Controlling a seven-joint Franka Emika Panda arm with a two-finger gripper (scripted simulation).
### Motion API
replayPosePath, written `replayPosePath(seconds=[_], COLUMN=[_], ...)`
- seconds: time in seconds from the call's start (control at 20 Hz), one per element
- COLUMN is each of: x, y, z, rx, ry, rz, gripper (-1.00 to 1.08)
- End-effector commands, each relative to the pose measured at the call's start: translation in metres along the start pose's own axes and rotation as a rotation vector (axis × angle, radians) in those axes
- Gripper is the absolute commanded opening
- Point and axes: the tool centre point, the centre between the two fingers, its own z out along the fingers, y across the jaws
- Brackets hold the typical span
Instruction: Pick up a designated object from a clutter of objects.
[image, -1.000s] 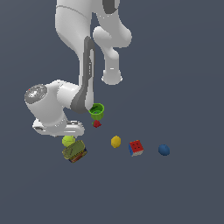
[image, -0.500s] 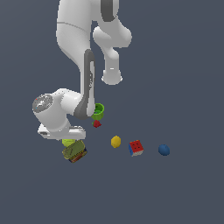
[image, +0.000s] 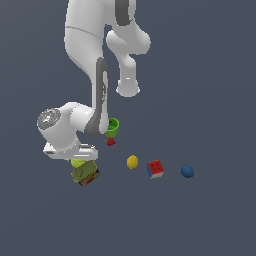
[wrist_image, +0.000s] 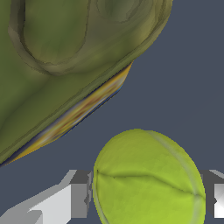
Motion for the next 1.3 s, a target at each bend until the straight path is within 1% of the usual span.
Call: replayPosePath(seconds=[0.0,0.35,0.65,0.95,1.25], x=[0.000,-0.002,-0.009,-0.021,-0.038], y=[0.000,-0.005,-0.023,-0.057,-0.104], z=[0.001,-0.004,-0.020,-0.048,-0.089], rx=[0.000,0.000,0.000,0.001,0.001], ry=[0.001,0.000,0.000,0.000,0.000], rz=[0.000,0.000,0.000,-0.001,-0.001], gripper=[-1.00,-1.00,-1.00,-1.00,-1.00])
